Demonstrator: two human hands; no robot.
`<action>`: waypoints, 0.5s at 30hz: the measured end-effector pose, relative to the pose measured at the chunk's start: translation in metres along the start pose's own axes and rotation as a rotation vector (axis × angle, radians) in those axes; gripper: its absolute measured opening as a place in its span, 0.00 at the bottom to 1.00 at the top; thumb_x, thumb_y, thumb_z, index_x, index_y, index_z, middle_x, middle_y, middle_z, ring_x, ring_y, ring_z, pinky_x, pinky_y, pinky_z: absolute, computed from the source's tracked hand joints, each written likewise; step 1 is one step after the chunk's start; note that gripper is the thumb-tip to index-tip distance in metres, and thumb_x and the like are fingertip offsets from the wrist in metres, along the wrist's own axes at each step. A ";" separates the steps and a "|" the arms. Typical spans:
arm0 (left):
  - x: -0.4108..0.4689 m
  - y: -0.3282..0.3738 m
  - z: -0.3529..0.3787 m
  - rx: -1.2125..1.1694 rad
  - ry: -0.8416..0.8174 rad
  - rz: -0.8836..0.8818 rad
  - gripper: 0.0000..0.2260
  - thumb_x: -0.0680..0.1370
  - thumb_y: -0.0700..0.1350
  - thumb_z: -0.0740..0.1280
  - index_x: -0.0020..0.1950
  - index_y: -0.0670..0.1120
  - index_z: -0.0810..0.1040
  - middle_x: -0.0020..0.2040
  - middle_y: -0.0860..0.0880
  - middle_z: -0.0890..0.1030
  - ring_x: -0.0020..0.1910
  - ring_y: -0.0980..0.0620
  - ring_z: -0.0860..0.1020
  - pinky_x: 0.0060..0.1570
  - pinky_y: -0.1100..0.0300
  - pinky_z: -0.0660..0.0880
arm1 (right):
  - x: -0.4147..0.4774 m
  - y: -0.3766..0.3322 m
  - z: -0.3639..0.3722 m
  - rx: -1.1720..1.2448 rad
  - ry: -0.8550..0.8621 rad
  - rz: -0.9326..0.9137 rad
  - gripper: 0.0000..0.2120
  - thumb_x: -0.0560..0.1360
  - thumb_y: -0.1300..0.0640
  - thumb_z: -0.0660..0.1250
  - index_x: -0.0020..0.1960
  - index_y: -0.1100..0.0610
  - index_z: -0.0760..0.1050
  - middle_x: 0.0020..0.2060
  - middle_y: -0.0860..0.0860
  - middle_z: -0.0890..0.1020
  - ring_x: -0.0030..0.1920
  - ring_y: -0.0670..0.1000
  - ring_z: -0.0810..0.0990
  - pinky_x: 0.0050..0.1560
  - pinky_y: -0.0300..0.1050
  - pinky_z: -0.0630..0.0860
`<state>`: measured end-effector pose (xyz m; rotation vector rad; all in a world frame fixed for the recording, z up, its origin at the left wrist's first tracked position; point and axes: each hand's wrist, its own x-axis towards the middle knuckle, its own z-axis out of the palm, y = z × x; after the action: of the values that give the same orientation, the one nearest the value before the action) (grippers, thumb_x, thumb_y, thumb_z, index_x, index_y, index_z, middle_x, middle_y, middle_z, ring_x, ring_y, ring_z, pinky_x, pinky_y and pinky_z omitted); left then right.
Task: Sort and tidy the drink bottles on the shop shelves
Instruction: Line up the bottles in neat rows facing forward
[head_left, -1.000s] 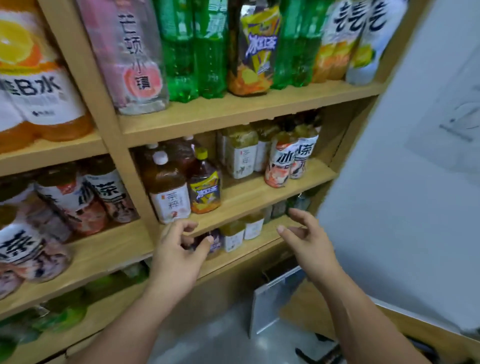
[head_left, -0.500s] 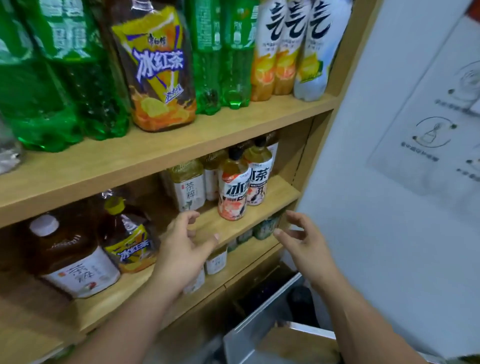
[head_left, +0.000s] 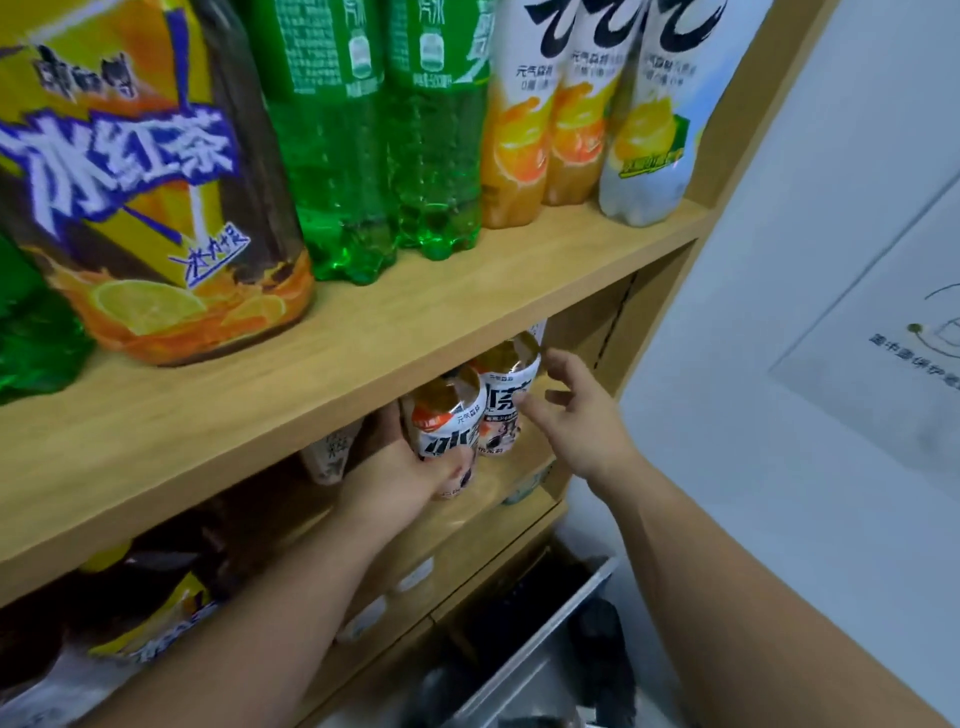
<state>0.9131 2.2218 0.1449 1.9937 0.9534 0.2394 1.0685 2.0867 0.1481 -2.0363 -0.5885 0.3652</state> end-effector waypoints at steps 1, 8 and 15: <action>0.002 0.001 0.002 -0.015 0.015 -0.005 0.40 0.73 0.56 0.77 0.79 0.53 0.58 0.71 0.50 0.76 0.69 0.44 0.74 0.60 0.56 0.70 | 0.007 -0.002 0.001 0.014 -0.016 -0.016 0.25 0.76 0.42 0.73 0.70 0.41 0.69 0.61 0.37 0.78 0.61 0.47 0.78 0.58 0.49 0.77; 0.006 0.004 0.014 -0.056 0.140 0.008 0.43 0.69 0.51 0.81 0.77 0.52 0.61 0.69 0.51 0.77 0.66 0.49 0.77 0.59 0.62 0.70 | 0.038 -0.004 0.004 -0.025 -0.217 0.000 0.24 0.72 0.47 0.78 0.59 0.44 0.66 0.53 0.43 0.81 0.53 0.48 0.81 0.51 0.46 0.80; -0.030 -0.011 0.023 -0.236 0.277 -0.065 0.26 0.66 0.44 0.83 0.58 0.56 0.76 0.51 0.59 0.84 0.53 0.62 0.81 0.49 0.66 0.77 | 0.042 0.003 0.007 -0.023 -0.200 -0.082 0.28 0.70 0.53 0.81 0.57 0.52 0.65 0.54 0.52 0.80 0.55 0.52 0.81 0.55 0.52 0.81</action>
<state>0.8976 2.1893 0.1282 1.7382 1.1069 0.5763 1.1015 2.1137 0.1415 -2.0040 -0.7992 0.5192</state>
